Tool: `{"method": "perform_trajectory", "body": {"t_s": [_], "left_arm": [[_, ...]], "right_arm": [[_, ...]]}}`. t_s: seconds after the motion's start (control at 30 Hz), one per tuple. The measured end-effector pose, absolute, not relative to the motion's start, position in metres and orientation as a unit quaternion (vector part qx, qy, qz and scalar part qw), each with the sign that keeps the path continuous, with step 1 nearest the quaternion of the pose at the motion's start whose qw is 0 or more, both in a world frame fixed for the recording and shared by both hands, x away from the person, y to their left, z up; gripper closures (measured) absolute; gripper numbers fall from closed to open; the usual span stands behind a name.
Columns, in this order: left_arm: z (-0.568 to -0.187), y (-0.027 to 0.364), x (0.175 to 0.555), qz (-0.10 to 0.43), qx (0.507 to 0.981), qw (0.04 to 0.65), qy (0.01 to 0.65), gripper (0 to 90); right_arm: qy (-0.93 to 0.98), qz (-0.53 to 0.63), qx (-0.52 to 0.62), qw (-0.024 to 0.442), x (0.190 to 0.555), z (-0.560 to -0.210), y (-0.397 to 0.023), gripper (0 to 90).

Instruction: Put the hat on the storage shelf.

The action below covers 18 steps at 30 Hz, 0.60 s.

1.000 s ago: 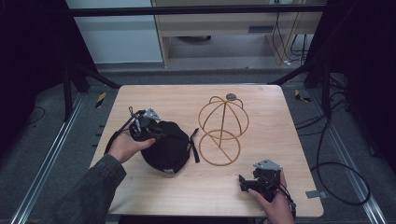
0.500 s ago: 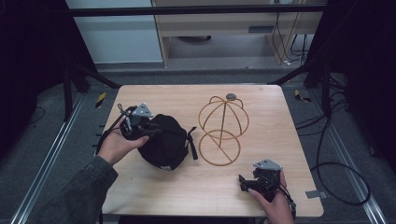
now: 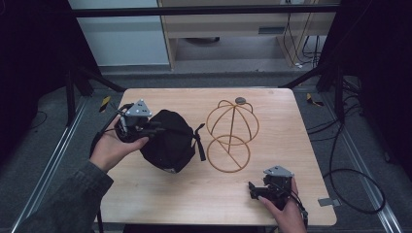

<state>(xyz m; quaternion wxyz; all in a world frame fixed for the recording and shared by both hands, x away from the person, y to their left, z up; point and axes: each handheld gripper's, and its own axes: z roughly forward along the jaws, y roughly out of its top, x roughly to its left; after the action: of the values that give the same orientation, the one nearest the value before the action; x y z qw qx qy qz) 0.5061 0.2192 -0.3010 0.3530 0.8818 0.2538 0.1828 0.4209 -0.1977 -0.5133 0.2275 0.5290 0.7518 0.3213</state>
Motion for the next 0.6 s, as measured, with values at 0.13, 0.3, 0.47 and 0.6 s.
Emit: {"method": "perform_trajectory", "body": {"t_s": [0.13, 0.3, 0.47, 0.6], "left_arm": [[-0.294, 0.222, 0.503, 0.186, 0.881, 0.354, 0.251, 72.6], [-0.285, 0.225, 0.499, 0.194, 0.88, 0.36, 0.243, 72.6], [-0.278, 0.224, 0.494, 0.199, 0.878, 0.365, 0.237, 72.7], [-0.269, 0.222, 0.489, 0.204, 0.876, 0.372, 0.23, 72.7]], "right_arm": [[0.752, 0.321, 0.529, 0.227, 0.421, -0.513, -0.198, 0.4], [0.752, 0.321, 0.529, 0.227, 0.421, -0.513, -0.198, 0.4], [0.752, 0.321, 0.529, 0.227, 0.421, -0.513, -0.198, 0.4], [0.752, 0.321, 0.529, 0.227, 0.421, -0.513, -0.198, 0.4]]}}
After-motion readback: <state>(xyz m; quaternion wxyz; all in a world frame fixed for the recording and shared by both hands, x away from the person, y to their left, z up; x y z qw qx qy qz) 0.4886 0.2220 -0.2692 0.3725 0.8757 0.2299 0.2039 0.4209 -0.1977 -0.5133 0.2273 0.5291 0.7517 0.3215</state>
